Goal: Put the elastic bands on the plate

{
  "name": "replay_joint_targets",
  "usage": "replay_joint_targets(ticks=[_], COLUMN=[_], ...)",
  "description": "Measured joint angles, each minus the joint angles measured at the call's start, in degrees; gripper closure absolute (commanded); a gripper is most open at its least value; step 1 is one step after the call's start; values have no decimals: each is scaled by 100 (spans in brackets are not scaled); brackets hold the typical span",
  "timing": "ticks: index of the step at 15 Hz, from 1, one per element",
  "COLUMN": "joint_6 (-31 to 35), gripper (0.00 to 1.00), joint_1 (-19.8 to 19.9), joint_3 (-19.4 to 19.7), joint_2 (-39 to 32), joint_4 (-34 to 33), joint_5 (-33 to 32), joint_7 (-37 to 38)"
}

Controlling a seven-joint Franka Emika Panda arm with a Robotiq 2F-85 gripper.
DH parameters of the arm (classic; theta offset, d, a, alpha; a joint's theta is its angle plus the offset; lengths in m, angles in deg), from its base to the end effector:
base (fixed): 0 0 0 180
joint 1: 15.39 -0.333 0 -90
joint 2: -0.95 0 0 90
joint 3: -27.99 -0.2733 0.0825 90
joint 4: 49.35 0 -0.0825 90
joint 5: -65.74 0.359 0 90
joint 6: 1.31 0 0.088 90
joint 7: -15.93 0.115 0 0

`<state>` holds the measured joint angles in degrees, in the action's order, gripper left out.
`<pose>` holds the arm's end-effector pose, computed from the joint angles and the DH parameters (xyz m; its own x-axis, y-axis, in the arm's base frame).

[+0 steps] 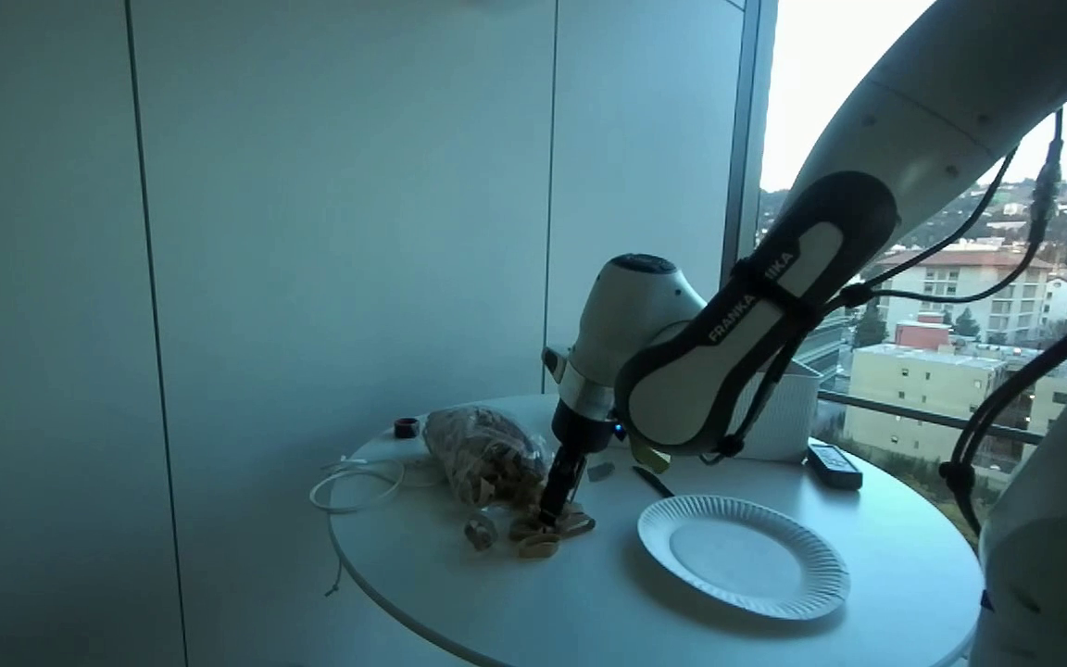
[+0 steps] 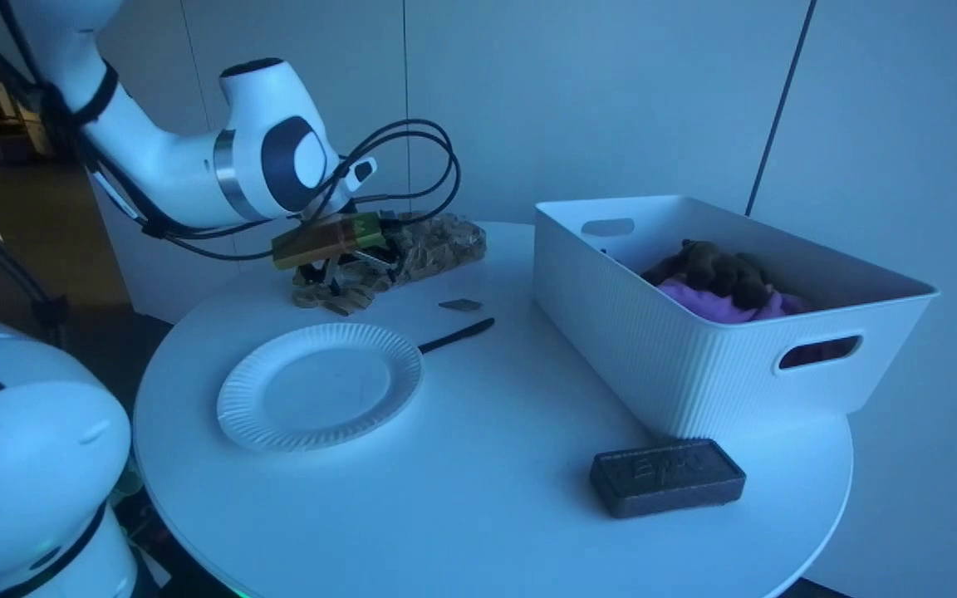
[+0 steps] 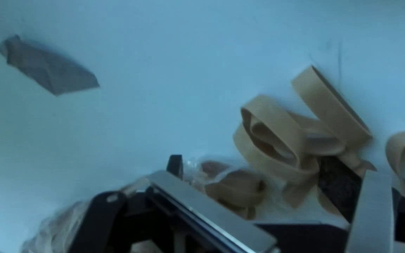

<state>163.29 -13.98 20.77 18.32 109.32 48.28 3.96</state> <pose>0.4069 0.0548 0.3160 0.7659 0.5683 0.3008 0.4935 -0.8194 0.2914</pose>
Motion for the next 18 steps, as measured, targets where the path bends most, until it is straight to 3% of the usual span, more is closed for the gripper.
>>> replay_joint_targets(ticks=[3, 4, 7, 10, 14, 15, 18], joint_6=[-46, -130, -375, -633, -850, -900, -1024], gripper=[0, 25, 38, 63, 95, 100, 100], joint_1=[246, 207, -123, -505, -738, -752, -722], joint_3=[-178, -172, 48, 365, 492, 488, 392], joint_2=[-236, -274, -339, -336, -307, -290, -189], joint_4=[-28, -38, -107, -163, -188, -189, -172], joint_5=[-204, -170, 336, 1005, 1414, 1419, 1189], joint_7=[540, 592, 318, -117, -239, -230, -11])
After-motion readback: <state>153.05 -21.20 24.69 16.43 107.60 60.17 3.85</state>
